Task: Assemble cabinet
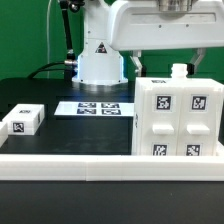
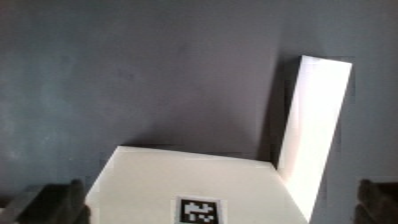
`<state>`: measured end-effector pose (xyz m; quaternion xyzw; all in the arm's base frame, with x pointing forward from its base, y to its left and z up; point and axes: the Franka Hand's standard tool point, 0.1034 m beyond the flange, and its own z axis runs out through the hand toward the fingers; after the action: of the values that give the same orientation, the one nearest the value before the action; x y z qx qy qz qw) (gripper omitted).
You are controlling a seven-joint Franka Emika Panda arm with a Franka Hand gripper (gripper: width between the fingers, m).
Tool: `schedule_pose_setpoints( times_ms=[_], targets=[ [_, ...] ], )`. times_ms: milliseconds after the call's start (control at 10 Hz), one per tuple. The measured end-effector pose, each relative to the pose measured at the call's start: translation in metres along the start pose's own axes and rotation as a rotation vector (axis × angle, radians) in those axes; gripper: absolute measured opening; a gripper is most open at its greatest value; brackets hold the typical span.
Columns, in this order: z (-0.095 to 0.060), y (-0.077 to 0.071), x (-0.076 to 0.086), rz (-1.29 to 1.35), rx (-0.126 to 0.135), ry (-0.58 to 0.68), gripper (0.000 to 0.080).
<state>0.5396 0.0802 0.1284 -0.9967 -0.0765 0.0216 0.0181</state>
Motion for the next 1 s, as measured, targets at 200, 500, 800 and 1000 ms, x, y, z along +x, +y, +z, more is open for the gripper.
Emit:
schedule_pose_setpoints(
  times_ms=[200,500,800,1000],
  targets=[
    [0.002,0.001,-0.002,0.014,-0.001,0.013,0.0796],
    [0.019,0.009,-0.038,0.094,-0.01,0.048,0.0797],
    [0.024,0.011,-0.045,0.102,-0.011,0.041,0.0797],
    [0.024,0.014,-0.045,0.102,-0.011,0.041,0.0797]
  ],
)
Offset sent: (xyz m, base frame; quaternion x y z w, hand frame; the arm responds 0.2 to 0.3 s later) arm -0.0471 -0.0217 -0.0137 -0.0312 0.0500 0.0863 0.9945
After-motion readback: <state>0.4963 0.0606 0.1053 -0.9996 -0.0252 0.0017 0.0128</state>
